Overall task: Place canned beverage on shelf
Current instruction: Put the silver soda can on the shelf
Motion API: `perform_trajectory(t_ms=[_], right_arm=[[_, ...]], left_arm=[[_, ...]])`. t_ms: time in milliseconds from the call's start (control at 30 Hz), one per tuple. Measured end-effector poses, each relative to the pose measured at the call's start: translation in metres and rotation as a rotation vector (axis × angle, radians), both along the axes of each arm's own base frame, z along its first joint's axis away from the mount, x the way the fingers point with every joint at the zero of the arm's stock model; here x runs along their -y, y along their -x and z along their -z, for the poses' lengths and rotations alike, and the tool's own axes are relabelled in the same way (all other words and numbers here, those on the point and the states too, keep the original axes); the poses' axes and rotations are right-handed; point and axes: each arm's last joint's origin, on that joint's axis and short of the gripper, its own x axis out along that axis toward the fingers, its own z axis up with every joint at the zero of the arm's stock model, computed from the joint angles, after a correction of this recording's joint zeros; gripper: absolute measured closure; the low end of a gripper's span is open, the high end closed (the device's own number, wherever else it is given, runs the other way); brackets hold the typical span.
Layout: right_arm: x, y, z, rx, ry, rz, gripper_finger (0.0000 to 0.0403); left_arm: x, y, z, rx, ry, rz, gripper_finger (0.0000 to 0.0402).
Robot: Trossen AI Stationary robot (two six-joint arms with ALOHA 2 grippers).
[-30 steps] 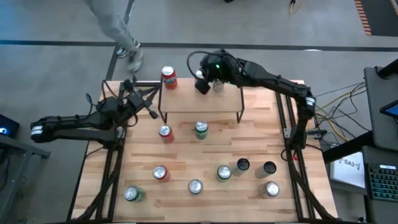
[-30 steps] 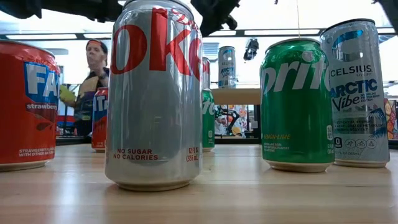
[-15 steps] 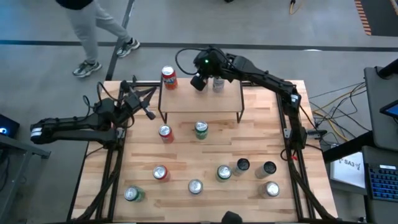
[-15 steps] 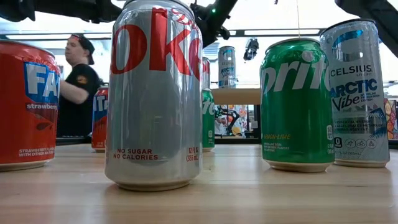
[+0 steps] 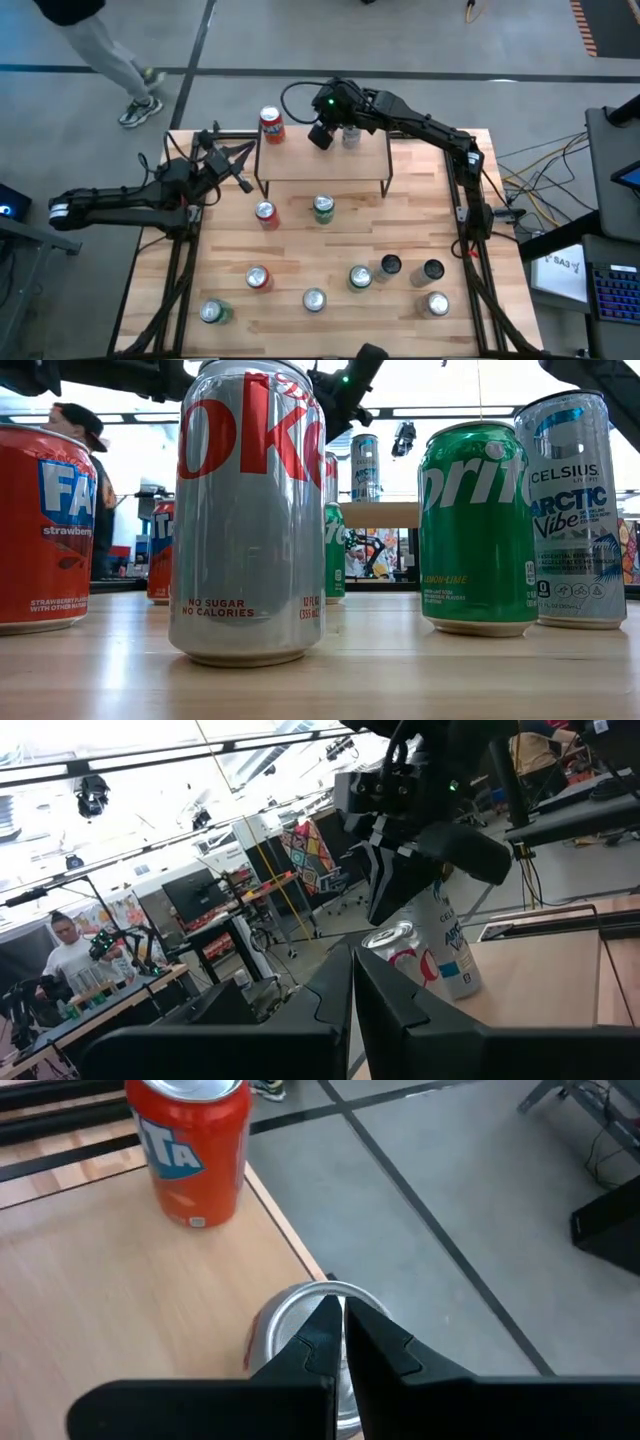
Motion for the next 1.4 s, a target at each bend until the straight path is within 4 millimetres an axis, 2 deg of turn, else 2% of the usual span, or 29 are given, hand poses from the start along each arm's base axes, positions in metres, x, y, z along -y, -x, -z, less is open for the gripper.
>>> perform_trajectory(t_ms=[333, 833, 1167, 1400], right_arm=[[-0.009, -0.005, 0.006, 0.021, -0.064, -0.021, 0.0394], [-0.009, -0.005, 0.01, 0.018, -0.085, -0.003, 0.0394], [-0.014, -0.012, 0.007, 0.084, -0.068, -0.016, 0.0394], [-0.013, -0.021, 0.021, 0.06, -0.073, -0.021, 0.0394]], left_arm=[[0.0, 0.0, -0.001, 0.006, -0.001, 0.0, 0.0402], [0.0, 0.0, -0.001, 0.006, -0.002, 0.0, 0.0402], [0.0, 0.0, -0.001, 0.007, -0.002, 0.0, 0.0402], [0.0, 0.0, -0.001, 0.007, -0.002, 0.0, 0.0402]])
